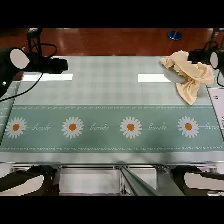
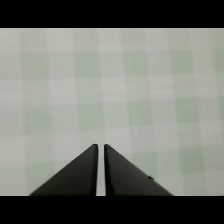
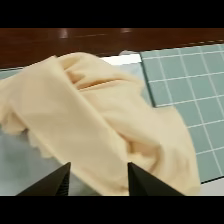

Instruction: Fold the shirts.

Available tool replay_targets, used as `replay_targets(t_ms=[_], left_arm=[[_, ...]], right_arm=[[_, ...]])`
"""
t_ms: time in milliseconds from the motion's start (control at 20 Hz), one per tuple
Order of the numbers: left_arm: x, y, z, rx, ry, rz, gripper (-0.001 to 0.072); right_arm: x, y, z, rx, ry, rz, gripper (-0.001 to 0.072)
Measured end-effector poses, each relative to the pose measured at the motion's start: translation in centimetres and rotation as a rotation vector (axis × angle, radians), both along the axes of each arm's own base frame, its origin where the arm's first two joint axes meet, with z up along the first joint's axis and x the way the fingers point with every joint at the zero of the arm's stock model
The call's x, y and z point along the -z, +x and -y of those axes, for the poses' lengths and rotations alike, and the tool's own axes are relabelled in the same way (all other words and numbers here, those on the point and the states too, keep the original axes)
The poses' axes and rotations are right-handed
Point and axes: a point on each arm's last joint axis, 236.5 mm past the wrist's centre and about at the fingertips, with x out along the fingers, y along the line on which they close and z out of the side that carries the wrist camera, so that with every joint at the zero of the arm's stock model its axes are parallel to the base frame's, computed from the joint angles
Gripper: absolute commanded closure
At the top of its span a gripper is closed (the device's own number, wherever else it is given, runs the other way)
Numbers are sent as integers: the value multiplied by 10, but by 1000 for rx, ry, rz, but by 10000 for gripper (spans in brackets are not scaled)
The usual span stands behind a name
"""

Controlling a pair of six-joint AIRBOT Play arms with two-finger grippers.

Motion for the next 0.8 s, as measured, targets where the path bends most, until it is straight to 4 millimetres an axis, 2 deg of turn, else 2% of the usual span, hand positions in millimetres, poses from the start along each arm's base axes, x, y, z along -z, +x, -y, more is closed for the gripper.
replay_targets(t_ms=[150, 350, 500, 600, 650, 750, 800], left_arm=[[-7, 11, -2, -10, 1, 54, 197], [-2, 13, -5, -9, 21, 53, 197], [11, 12, -6, -6, 32, 15, 197], [25, 10, -5, -9, 34, -26, 197], [31, 10, -5, -11, 34, -44, 197], [44, 8, -5, -14, 35, -81, 198], [47, 8, -5, -13, 36, -89, 198]], right_arm=[[28, 5, 45, 91, 69, 21, 295], [75, 14, 87, 185, 181, 3, 298], [105, 27, 99, 208, 249, -22, 304], [129, 35, 94, 205, 314, -65, 305], [140, 37, 89, 195, 349, -87, 336], [160, 38, 74, 164, 417, -140, 650], [166, 37, 66, 144, 448, -164, 691]])
